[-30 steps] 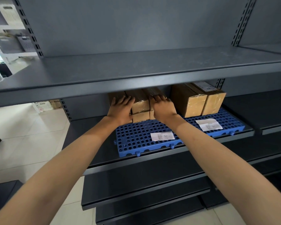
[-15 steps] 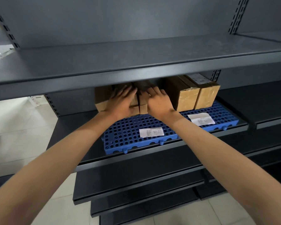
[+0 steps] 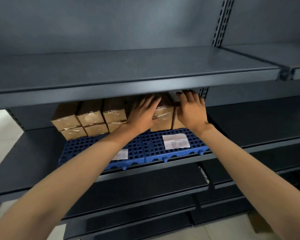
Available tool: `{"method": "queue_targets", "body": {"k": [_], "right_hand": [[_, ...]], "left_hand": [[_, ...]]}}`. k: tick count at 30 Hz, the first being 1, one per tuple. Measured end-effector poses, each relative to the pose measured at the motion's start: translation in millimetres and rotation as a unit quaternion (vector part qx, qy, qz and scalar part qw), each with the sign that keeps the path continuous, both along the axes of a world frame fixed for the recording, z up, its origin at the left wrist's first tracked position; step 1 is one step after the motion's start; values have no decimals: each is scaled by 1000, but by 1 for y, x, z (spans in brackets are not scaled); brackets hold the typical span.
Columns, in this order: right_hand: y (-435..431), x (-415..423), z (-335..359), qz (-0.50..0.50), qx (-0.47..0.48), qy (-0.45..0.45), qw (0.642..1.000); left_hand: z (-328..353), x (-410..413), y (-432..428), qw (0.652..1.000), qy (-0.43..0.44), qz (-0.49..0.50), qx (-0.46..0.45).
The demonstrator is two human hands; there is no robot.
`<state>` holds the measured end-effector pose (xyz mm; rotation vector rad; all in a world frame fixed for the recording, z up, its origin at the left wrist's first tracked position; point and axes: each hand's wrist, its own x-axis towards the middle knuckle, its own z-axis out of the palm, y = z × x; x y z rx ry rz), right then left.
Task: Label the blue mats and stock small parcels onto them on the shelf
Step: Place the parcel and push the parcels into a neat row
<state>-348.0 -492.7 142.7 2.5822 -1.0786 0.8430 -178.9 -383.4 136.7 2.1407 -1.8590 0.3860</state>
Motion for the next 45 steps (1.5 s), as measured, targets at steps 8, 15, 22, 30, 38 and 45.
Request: {"method": "queue_targets", "body": {"k": [8,15,22,30,38,45], "right_hand": [[-44,-29,-17,104,127,57,985],[-46,-34,-32,152,113,35,981],[-47,-41,-35,191,124,-51,972],[-2,-61,-61,233,181,-177,939],[65,-71,-119,245,239,-143,928],[65,-48,-132,184,169,21,968]], "left_hand": [[-7,-23,-38,996,-32,59,54],[-17,-39,-38,994,-44,100,1],[-27,-39,-35,994,-59,93,-16],[-58,-61,41,972,130,104,-168],[-110,-43,148,939,178,177,-235],[-134,0,188,963,172,187,-92]]}}
